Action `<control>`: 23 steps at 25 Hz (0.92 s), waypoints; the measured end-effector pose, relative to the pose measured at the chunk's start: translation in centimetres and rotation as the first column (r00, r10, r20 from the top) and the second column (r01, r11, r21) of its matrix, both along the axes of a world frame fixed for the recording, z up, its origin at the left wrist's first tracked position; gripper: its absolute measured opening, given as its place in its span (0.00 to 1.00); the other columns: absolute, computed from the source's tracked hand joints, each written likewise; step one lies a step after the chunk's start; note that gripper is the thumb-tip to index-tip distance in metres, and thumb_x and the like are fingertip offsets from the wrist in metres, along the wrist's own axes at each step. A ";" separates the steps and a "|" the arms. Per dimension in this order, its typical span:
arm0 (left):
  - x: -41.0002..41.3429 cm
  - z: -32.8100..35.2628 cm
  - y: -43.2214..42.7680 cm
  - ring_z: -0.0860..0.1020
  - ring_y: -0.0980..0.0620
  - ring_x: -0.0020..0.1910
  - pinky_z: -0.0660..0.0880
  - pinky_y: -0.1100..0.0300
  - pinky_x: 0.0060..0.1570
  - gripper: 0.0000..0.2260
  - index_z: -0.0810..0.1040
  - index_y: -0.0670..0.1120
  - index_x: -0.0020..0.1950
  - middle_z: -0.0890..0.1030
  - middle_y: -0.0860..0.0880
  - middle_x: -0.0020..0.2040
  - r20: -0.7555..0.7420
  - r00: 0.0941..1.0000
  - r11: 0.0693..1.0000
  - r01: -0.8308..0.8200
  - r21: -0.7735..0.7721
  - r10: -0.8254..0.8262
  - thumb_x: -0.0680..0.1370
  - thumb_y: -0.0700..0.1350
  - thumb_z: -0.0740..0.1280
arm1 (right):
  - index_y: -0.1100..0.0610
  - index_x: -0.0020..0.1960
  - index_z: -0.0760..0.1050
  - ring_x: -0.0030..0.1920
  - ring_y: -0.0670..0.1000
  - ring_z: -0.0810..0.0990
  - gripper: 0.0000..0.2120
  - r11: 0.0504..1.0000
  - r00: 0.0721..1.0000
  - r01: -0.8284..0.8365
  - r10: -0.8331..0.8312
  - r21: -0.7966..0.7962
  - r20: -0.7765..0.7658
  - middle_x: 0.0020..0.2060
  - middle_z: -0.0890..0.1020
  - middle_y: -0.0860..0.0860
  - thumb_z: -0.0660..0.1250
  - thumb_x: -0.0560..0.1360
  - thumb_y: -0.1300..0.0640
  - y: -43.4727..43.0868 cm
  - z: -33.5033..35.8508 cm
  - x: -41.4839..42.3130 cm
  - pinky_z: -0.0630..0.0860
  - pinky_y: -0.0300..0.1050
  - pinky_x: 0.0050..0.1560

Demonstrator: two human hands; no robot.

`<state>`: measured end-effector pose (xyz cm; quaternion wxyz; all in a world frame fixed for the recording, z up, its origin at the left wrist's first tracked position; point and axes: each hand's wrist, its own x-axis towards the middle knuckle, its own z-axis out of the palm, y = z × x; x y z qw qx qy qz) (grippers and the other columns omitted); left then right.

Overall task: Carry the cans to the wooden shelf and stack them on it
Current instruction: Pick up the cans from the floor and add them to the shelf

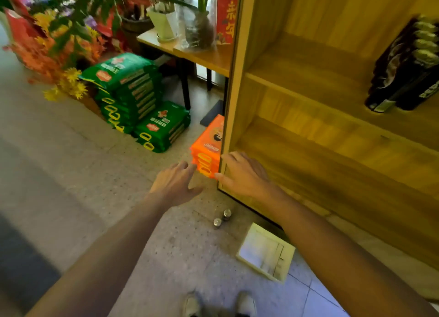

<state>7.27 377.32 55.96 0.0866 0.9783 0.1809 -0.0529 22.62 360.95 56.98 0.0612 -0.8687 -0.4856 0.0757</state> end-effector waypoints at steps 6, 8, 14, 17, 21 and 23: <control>1.3 -20.8 -4.2 0.76 0.41 0.59 0.76 0.47 0.53 0.32 0.68 0.49 0.70 0.75 0.45 0.61 -0.145 0.988 0.987 -0.080 -0.136 0.060 0.74 0.67 0.63 | 0.53 0.67 0.71 0.61 0.57 0.76 0.26 0.984 0.993 -0.043 0.022 -0.174 -0.119 0.61 0.77 0.53 0.60 0.78 0.36 -3.1 -21.1 1.0 0.77 0.54 0.52; 1.2 -28.6 -5.8 0.75 0.41 0.60 0.75 0.47 0.54 0.31 0.68 0.49 0.70 0.75 0.45 0.62 -0.174 0.983 0.985 -0.088 -0.151 0.061 0.74 0.67 0.63 | 0.53 0.66 0.72 0.62 0.57 0.75 0.27 0.970 0.987 -0.038 -0.001 -0.238 -0.160 0.63 0.76 0.53 0.58 0.77 0.34 -4.6 -29.6 0.8 0.76 0.54 0.55; 1.8 -52.9 -7.4 0.75 0.41 0.62 0.74 0.45 0.56 0.30 0.67 0.49 0.69 0.74 0.46 0.65 -0.219 0.974 0.980 -0.100 -0.170 0.061 0.74 0.65 0.63 | 0.52 0.68 0.70 0.62 0.57 0.76 0.28 0.960 0.988 -0.015 -0.029 -0.281 -0.153 0.63 0.76 0.54 0.61 0.76 0.34 -7.4 -53.7 2.3 0.77 0.53 0.55; 2.3 -62.2 -7.0 0.75 0.40 0.62 0.76 0.45 0.54 0.30 0.67 0.49 0.69 0.74 0.45 0.65 -0.208 0.975 0.982 -0.105 -0.158 0.071 0.74 0.66 0.63 | 0.53 0.69 0.70 0.63 0.57 0.76 0.29 0.963 0.991 0.027 -0.060 -0.268 -0.118 0.65 0.76 0.55 0.60 0.76 0.34 -7.6 -62.8 3.8 0.77 0.53 0.56; 3.4 -69.9 -6.2 0.75 0.40 0.61 0.75 0.45 0.54 0.31 0.68 0.49 0.70 0.74 0.45 0.64 -0.164 0.979 0.980 -0.143 -0.142 0.119 0.74 0.67 0.63 | 0.53 0.68 0.70 0.62 0.57 0.78 0.30 0.971 0.994 0.062 -0.081 -0.230 -0.074 0.64 0.78 0.55 0.59 0.76 0.33 -7.2 -70.8 5.6 0.78 0.52 0.54; 4.0 -72.3 -5.9 0.75 0.41 0.62 0.75 0.46 0.55 0.32 0.68 0.49 0.70 0.75 0.45 0.64 -0.144 0.978 0.975 -0.171 -0.144 0.151 0.73 0.68 0.63 | 0.54 0.69 0.69 0.61 0.57 0.78 0.30 0.972 0.992 0.098 -0.113 -0.215 -0.061 0.64 0.78 0.55 0.59 0.77 0.34 -7.1 -73.3 6.2 0.78 0.51 0.53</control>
